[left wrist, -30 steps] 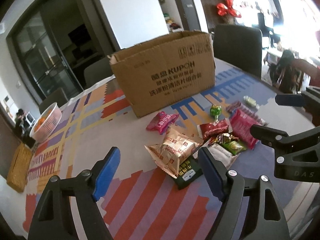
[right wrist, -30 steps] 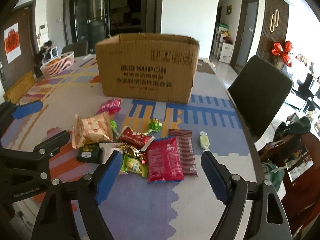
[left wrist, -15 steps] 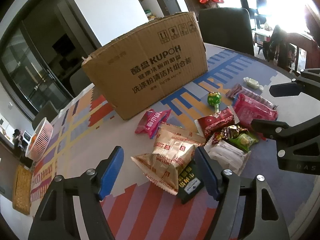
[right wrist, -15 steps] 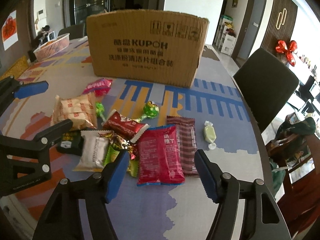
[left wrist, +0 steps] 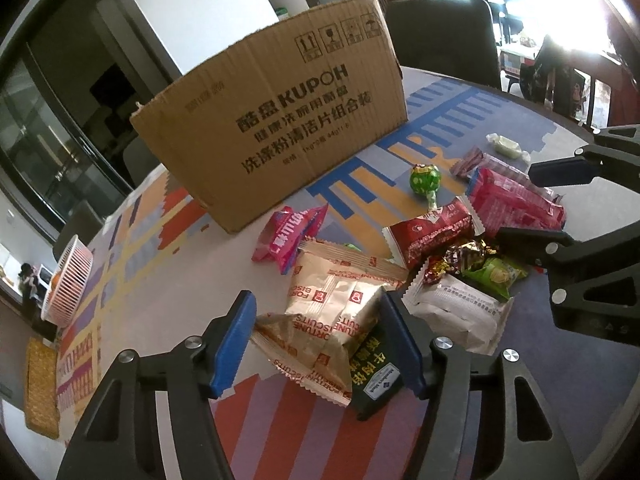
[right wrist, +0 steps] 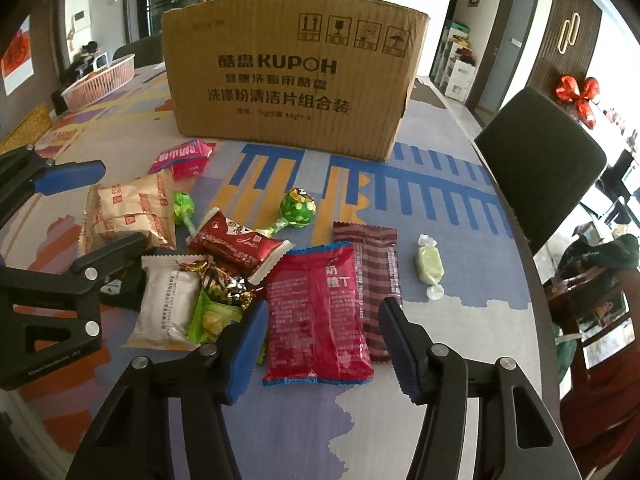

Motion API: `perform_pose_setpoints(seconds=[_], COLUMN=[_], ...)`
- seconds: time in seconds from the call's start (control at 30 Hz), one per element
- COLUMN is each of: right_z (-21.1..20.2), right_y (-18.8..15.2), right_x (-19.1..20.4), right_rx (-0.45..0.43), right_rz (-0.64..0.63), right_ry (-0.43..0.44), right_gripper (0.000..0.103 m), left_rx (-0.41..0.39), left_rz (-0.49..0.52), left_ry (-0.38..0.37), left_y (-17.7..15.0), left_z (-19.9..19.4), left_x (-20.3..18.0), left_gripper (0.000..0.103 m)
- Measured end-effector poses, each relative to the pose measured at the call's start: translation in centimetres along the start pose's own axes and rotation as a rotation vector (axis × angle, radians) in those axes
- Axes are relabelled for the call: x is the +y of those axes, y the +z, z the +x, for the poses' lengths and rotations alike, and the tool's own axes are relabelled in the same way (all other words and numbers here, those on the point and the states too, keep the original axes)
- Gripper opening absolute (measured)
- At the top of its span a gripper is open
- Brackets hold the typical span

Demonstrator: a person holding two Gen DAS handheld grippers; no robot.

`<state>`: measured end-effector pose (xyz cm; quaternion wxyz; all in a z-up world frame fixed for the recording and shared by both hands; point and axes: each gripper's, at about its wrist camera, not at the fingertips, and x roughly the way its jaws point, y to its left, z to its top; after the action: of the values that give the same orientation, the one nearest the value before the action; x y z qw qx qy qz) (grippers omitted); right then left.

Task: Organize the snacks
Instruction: 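Grasp the tan biscuit bag with the left tool while the right tool grasps the red wafer pack, then carry both packs over the cardboard box and open both tools to drop them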

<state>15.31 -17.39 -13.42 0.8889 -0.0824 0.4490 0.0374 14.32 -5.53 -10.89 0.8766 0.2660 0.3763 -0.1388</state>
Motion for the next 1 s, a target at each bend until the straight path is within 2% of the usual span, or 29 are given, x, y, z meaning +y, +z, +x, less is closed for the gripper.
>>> perform_pose_setpoints(seconds=[0.17,0.33,0.43,0.5,0.77,1.0], right_z=[0.4,1.0,1.2,1.1,0.2,-2.4], right_y=[0.1,0.2,0.2,0.2,0.3,0.5], right_x=[0.2,0.4,0.4,0.3,-0.3,-0.7], right_rx=[0.003,0.02,0.023,0.024,0.009,-0.058], right_rz=[-0.016,-0.024,-0.028,-0.022,0.006,0.021], right_ry=[0.002,0.002,-0.003,0.006,0.031,0.045], right_gripper=[0.058,0.054,0.049,0.045,0.042,0.042], left_rx=[0.037,0.084,0.085,0.085,0.053,0.026], left_rz=[-0.039,-0.098,-0.12,-0.131,-0.192,-0.27], left_ry=[-0.042,-0.112,-0.121,-0.124,-0.124,-0.123], left_y=[0.1,0.1,0.1,0.2,0.7,1.2], left_z=[0.5,1.3,1.2,1.0,-0.9,-3.2], left_x=[0.5,1.0,1.1,1.1,1.4,2.0], left_gripper=[0.063,0.049,0.048,0.042,0.041,0.041])
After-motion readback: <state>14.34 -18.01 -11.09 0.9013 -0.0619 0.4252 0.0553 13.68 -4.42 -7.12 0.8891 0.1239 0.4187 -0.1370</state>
